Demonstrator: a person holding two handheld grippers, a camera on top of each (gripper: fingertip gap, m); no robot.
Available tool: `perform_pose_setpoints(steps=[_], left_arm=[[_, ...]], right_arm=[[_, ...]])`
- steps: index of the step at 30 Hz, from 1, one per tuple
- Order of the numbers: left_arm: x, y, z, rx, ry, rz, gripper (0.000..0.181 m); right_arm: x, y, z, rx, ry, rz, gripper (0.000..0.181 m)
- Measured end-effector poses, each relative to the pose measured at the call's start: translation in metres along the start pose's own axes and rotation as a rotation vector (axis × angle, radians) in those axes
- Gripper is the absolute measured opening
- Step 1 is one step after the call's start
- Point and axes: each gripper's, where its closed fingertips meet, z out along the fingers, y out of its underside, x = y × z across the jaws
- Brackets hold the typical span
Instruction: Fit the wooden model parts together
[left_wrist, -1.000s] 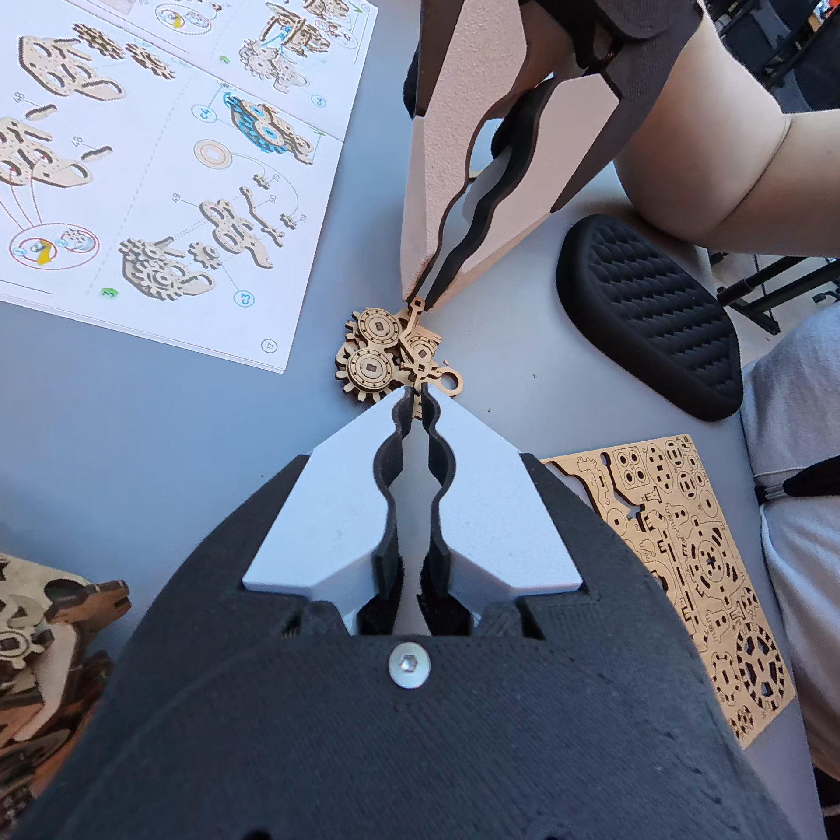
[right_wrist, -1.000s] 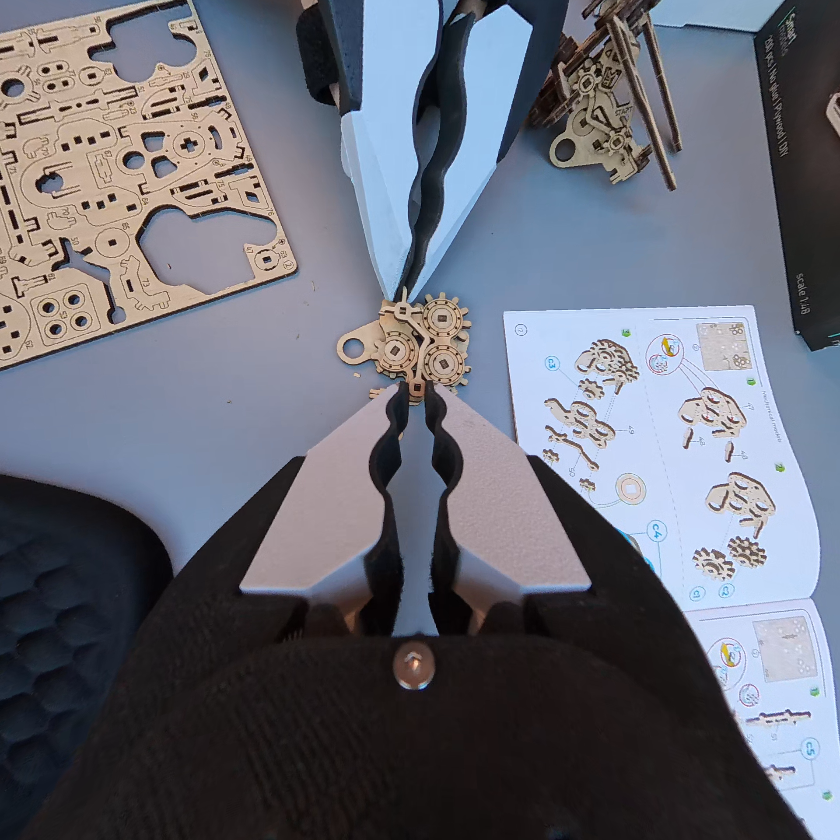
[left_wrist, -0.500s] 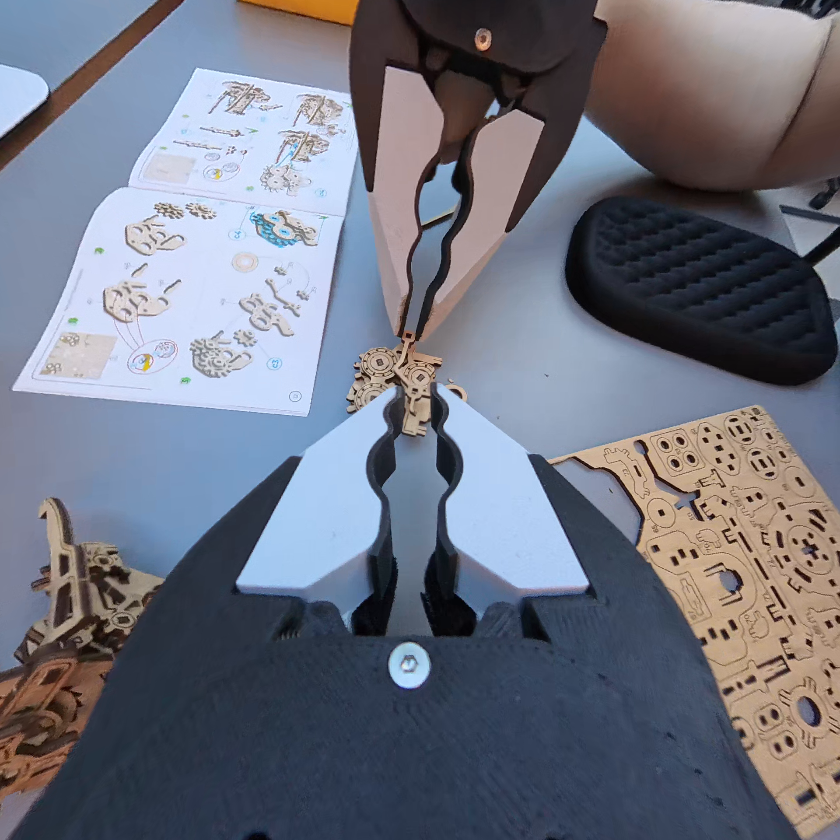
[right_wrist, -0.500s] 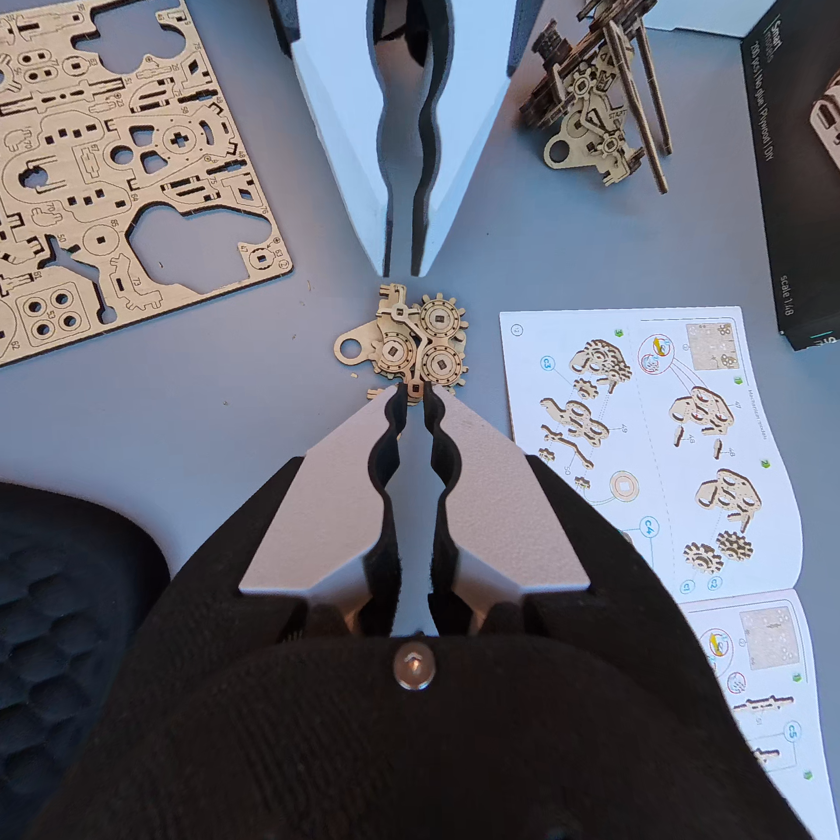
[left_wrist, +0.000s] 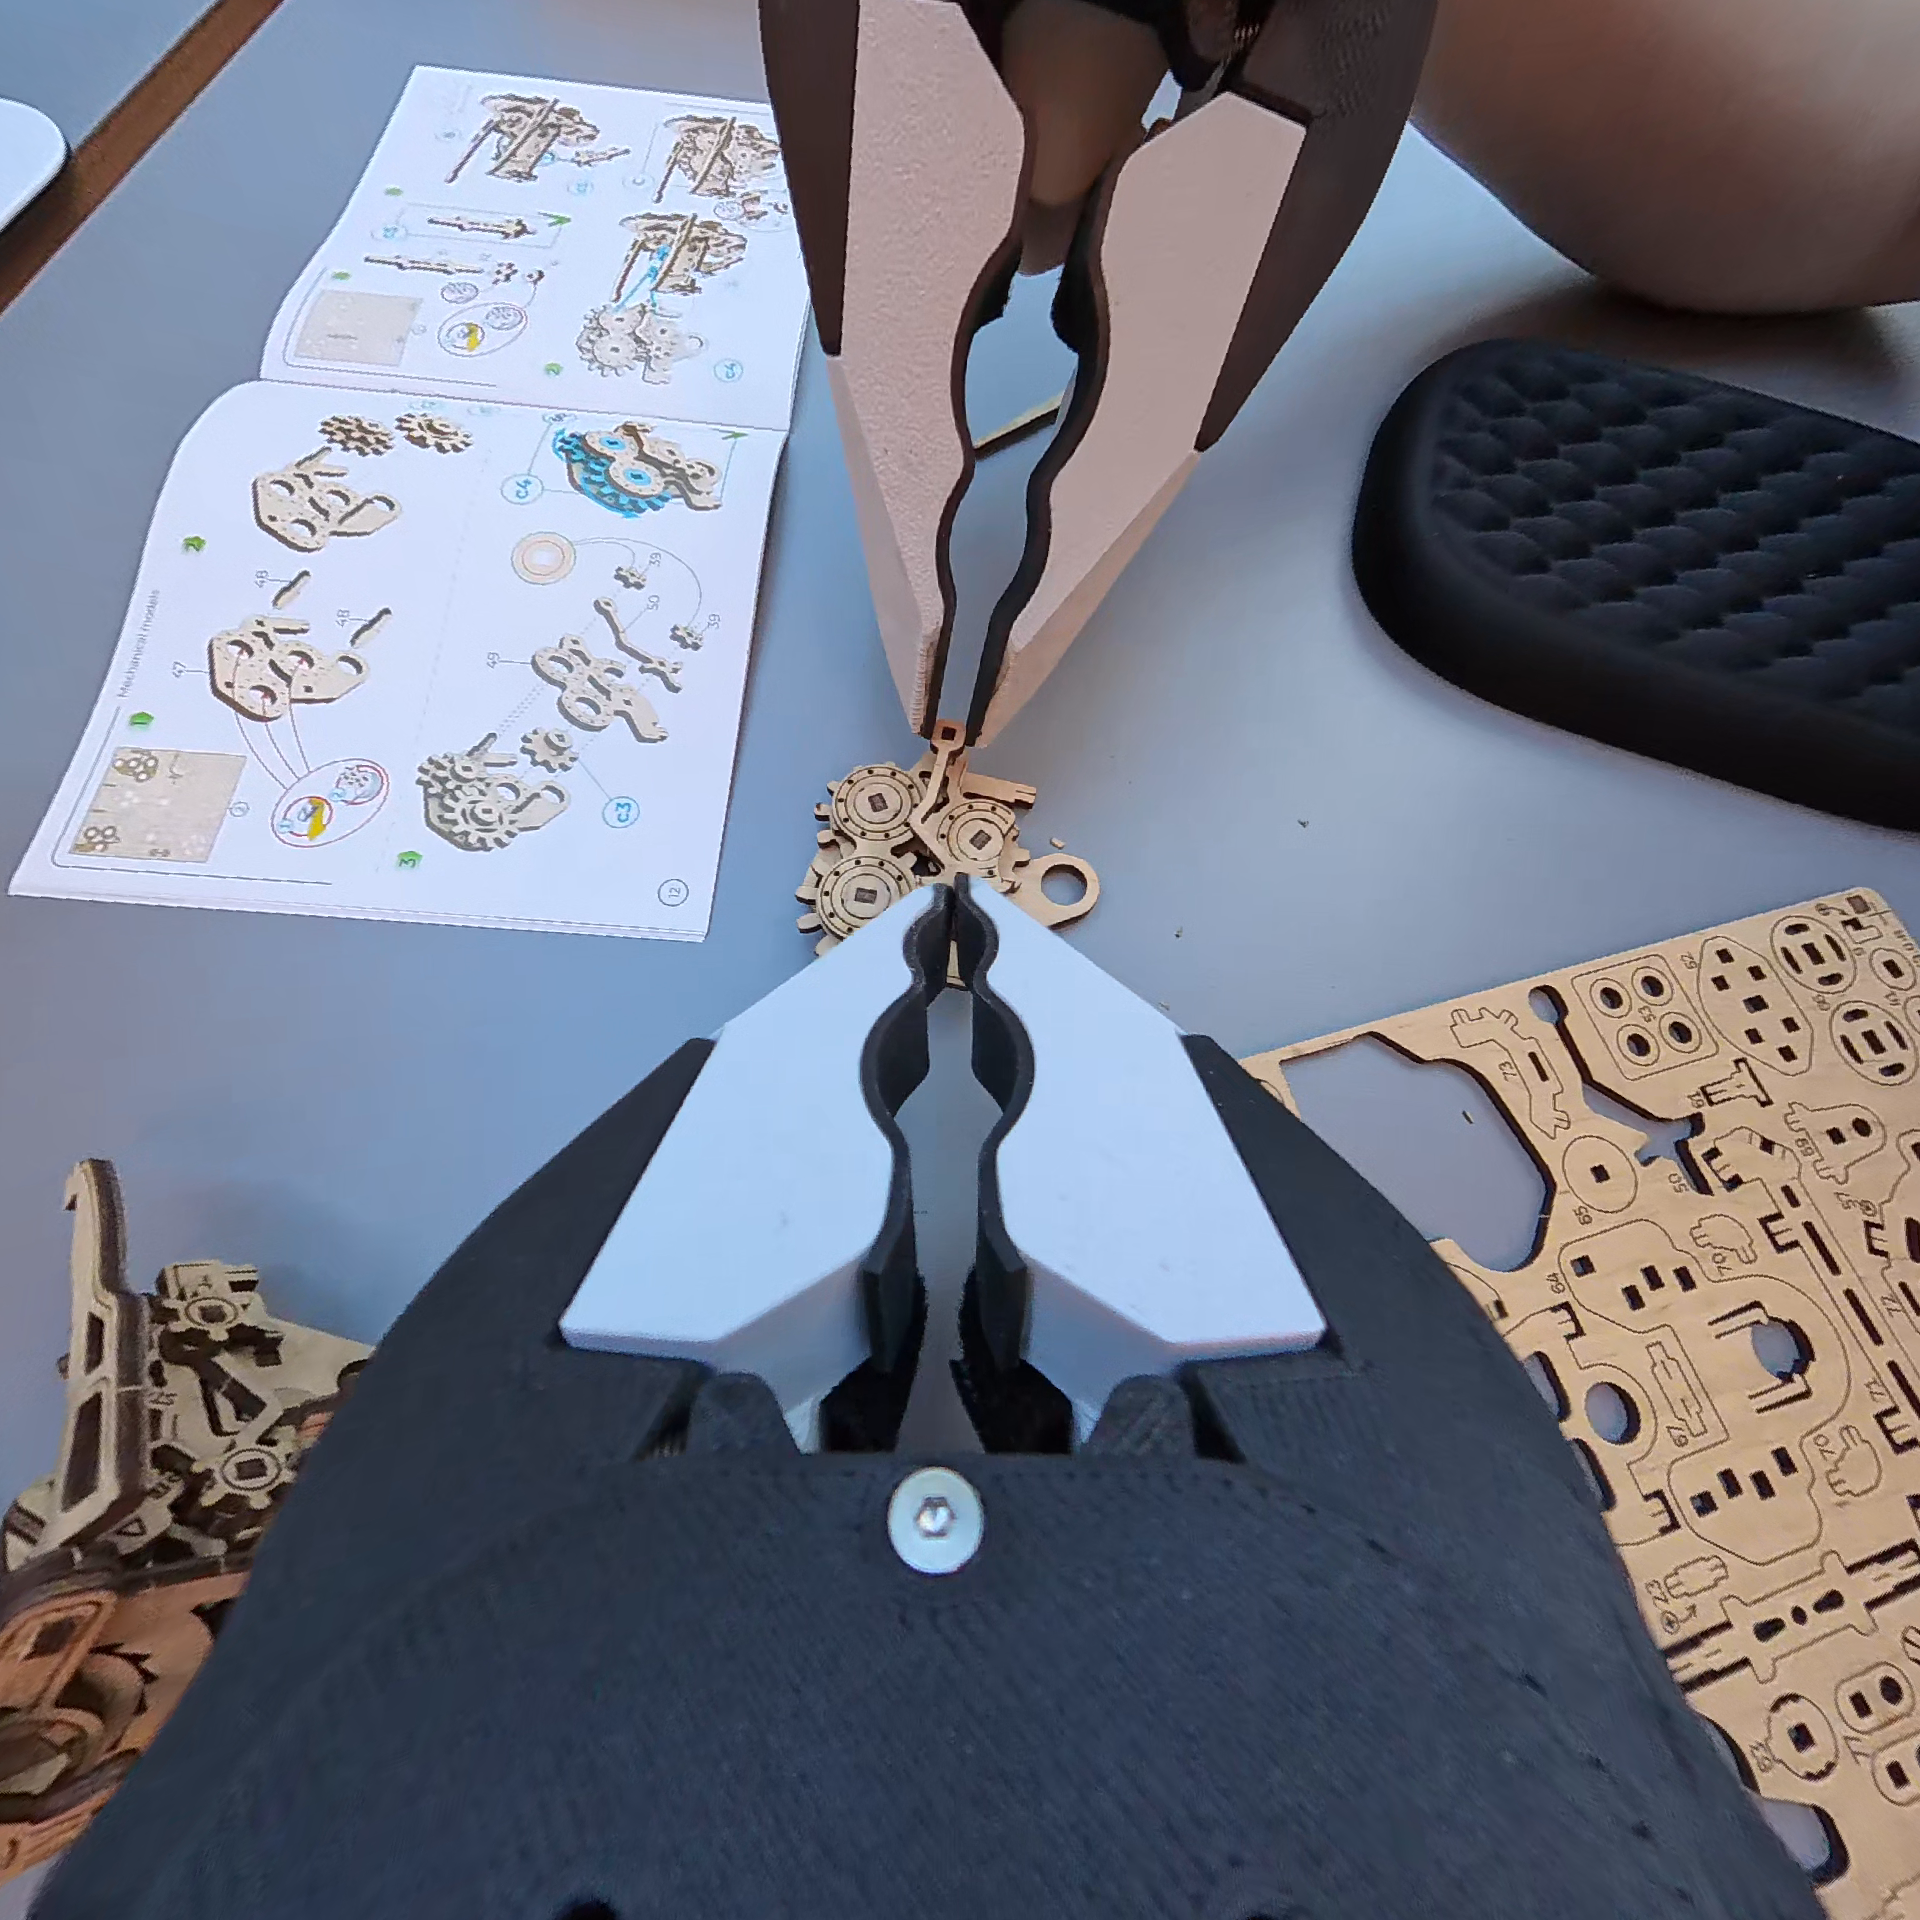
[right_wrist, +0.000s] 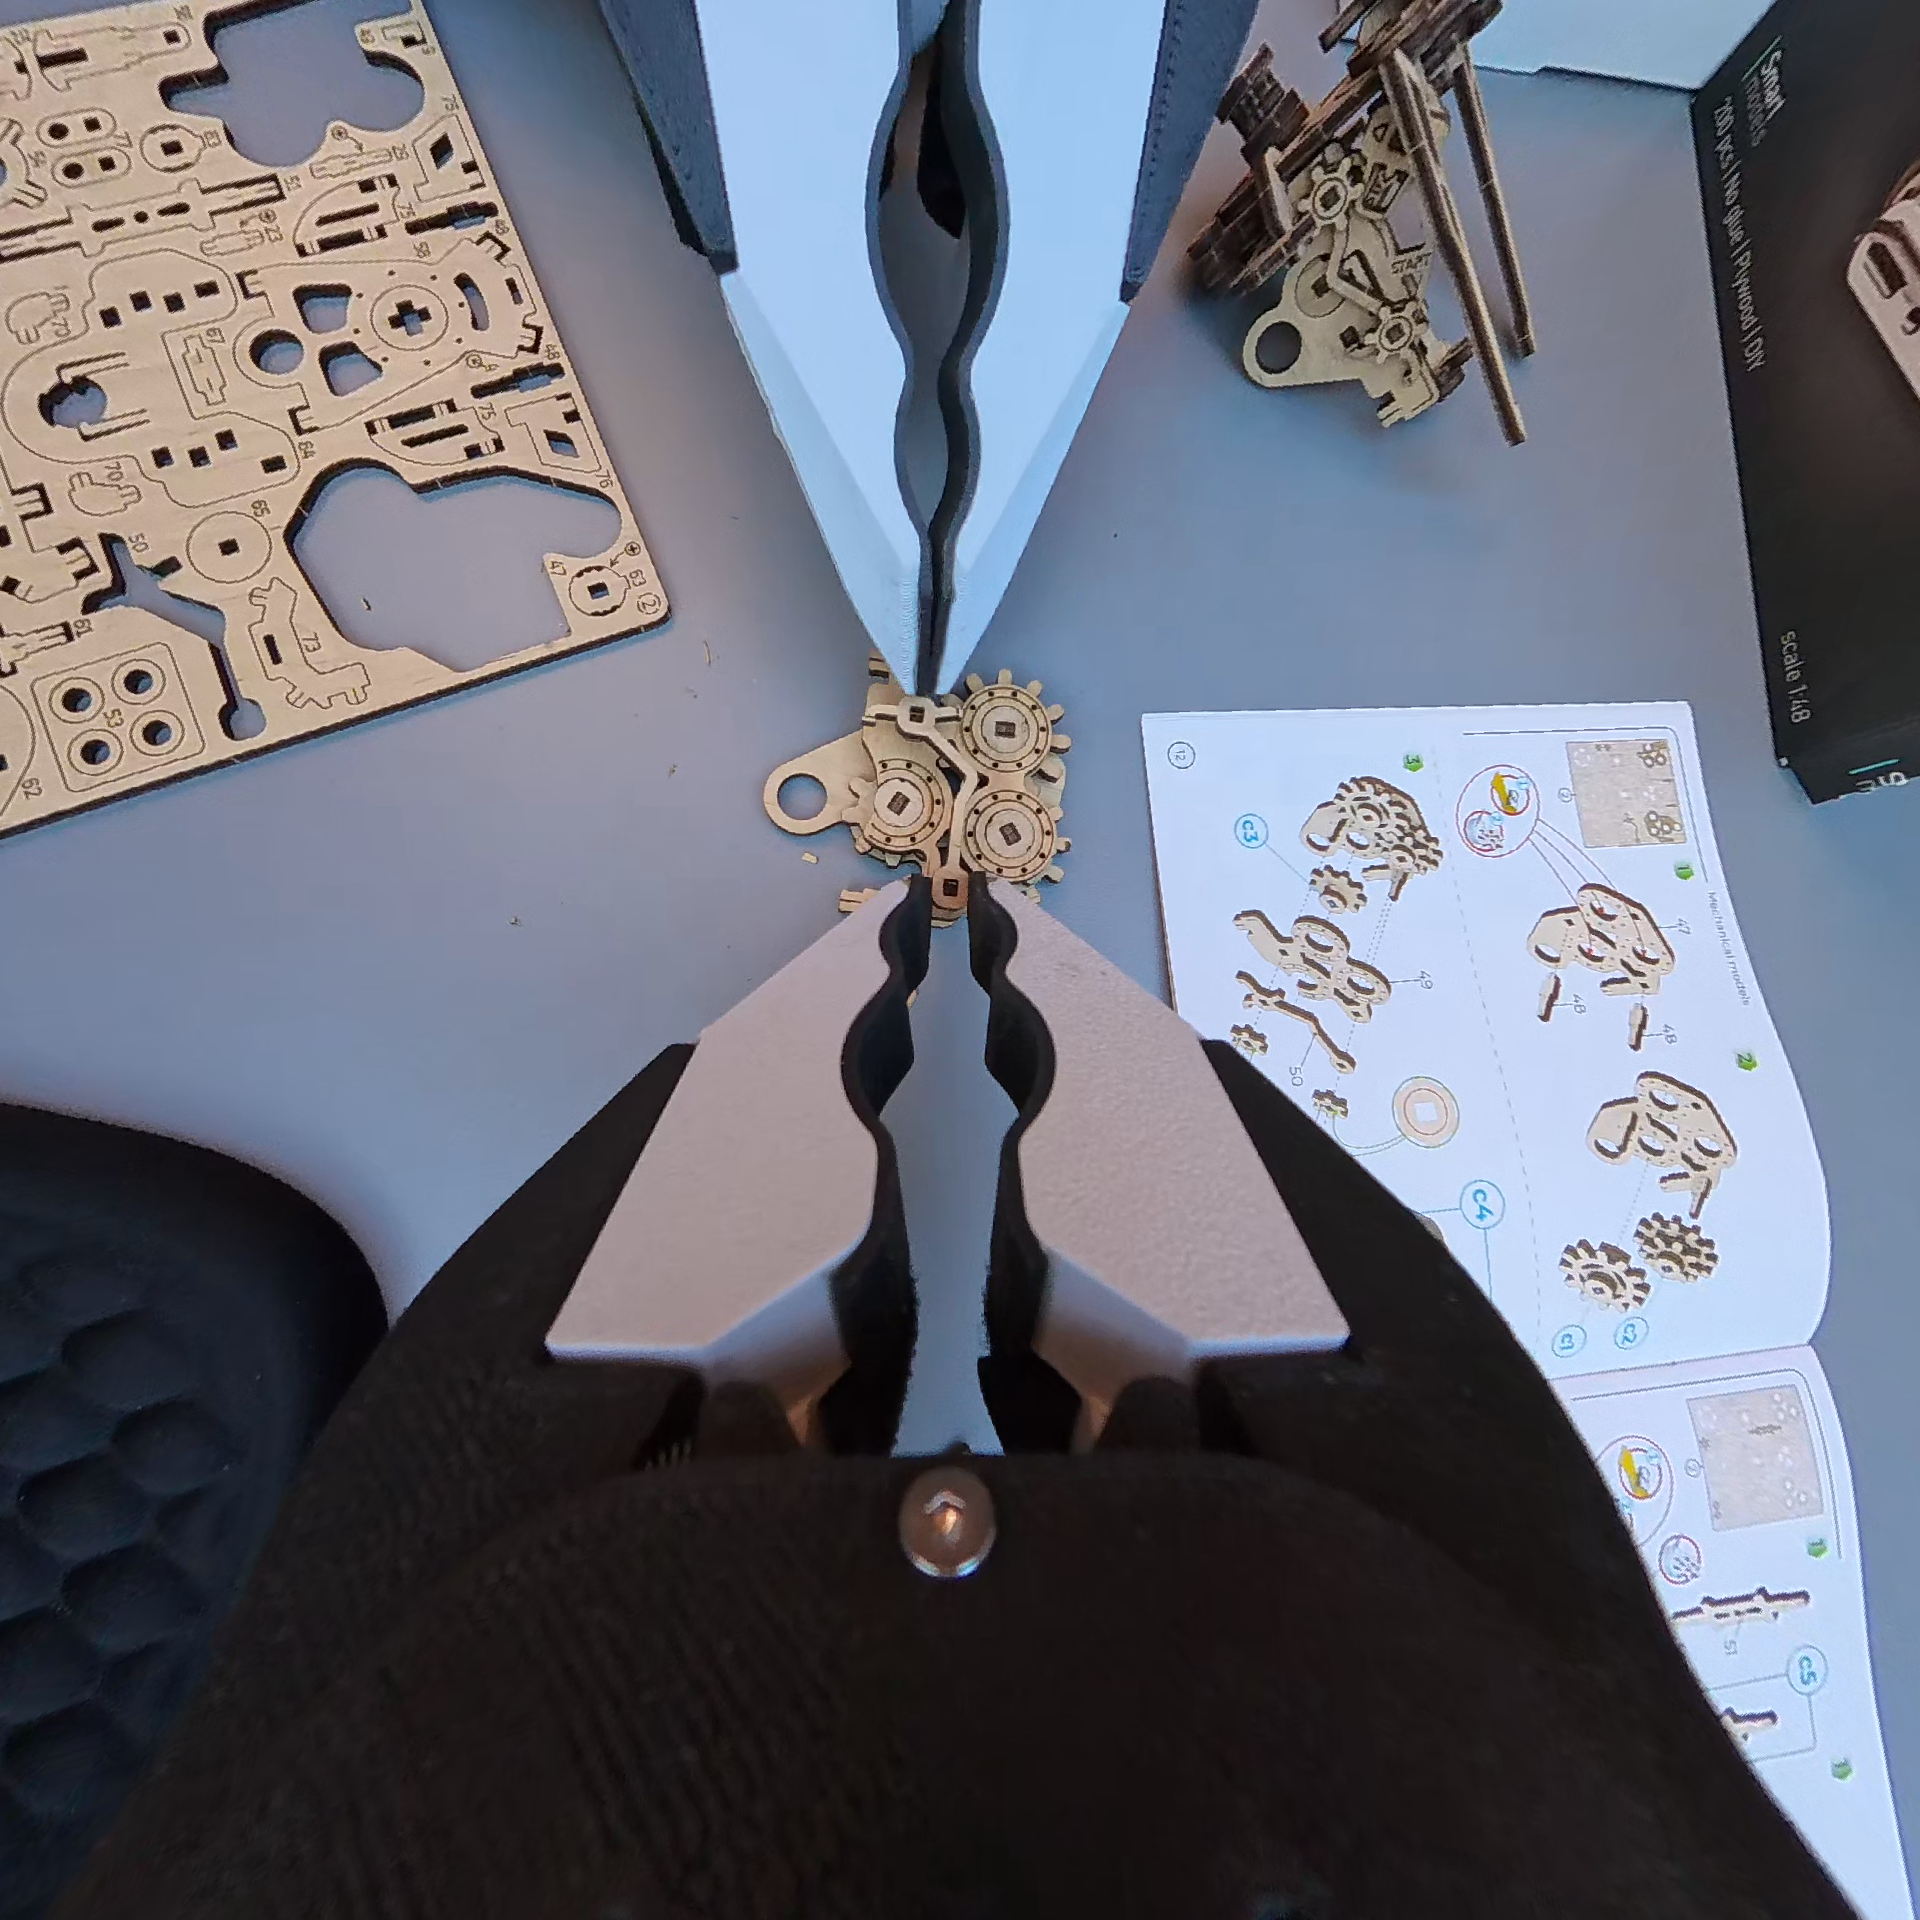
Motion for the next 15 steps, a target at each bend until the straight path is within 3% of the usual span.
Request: perform_pose_setpoints(steps=[15], left_arm=[[-0.0023, -0.0017, 0.0028, 0.035, -0.053, 0.029, 0.0]], right_arm=[[0.0, 0.0, 0.0001, -0.022, 0.018, -0.013, 0.007]])
